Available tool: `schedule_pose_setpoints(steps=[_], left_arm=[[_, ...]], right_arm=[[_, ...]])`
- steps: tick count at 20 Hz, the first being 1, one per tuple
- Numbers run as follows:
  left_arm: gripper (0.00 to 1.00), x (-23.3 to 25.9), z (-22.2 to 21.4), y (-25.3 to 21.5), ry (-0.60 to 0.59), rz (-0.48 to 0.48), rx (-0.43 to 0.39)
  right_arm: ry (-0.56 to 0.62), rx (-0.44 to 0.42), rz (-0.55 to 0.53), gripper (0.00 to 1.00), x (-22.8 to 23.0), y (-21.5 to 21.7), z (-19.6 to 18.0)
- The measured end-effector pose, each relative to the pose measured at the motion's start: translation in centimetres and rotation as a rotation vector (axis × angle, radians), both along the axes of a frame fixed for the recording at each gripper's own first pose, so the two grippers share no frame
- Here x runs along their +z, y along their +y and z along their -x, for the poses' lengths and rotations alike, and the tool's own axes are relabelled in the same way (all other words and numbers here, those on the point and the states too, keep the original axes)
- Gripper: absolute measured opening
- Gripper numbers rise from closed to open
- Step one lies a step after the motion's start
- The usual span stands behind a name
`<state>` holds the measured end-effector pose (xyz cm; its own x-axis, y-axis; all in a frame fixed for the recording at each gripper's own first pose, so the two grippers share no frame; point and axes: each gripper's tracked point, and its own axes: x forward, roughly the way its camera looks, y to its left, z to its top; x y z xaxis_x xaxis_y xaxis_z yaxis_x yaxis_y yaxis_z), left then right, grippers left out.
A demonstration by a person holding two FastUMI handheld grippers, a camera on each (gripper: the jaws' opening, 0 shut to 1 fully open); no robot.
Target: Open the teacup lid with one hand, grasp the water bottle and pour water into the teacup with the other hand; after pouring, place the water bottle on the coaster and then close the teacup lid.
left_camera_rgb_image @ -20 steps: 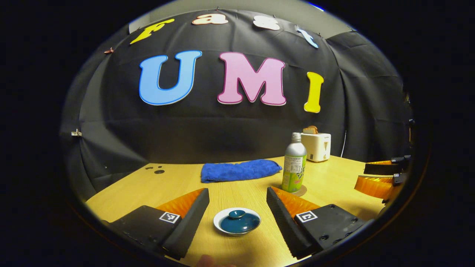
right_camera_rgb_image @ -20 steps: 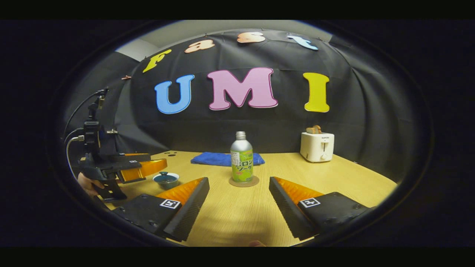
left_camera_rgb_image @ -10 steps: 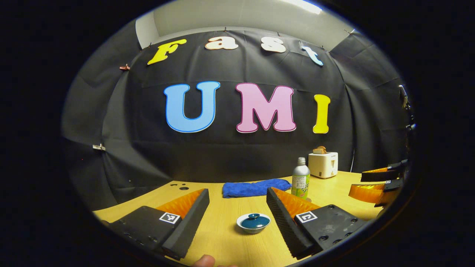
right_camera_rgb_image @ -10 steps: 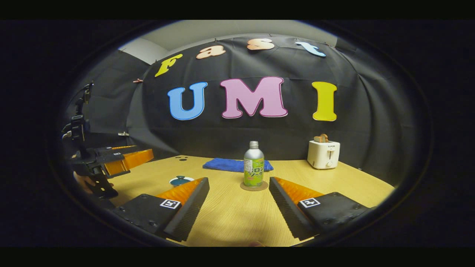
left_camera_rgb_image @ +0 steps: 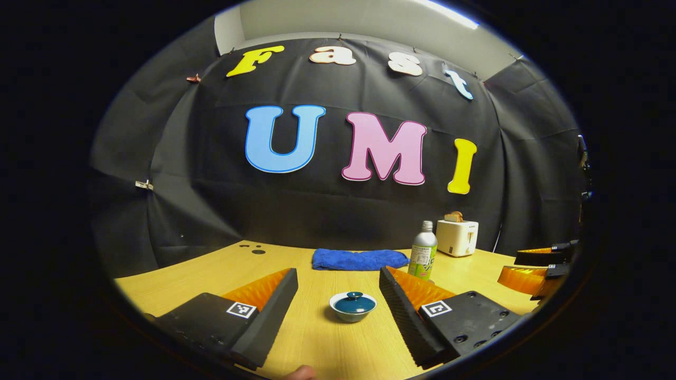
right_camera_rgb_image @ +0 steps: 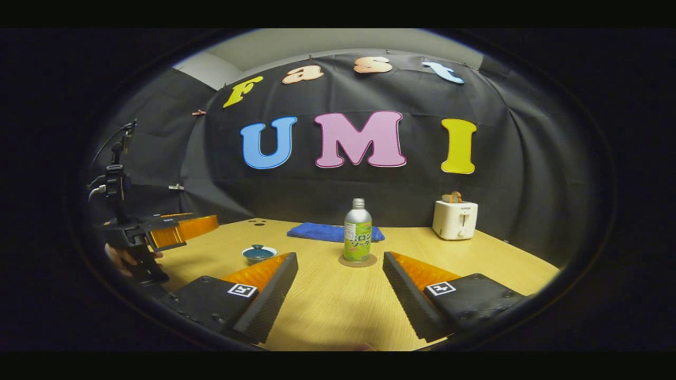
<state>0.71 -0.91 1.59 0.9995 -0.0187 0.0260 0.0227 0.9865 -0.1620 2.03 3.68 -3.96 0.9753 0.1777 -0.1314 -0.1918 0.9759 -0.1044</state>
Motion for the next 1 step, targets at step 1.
schedule_pose_setpoints(steps=[1], left_arm=[[0.98, 0.00, -0.07, -0.04, 0.001, -0.001, -0.001]], right_arm=[[0.002, -0.004, -0.004, 1.00, -0.18, -0.15, -0.16]])
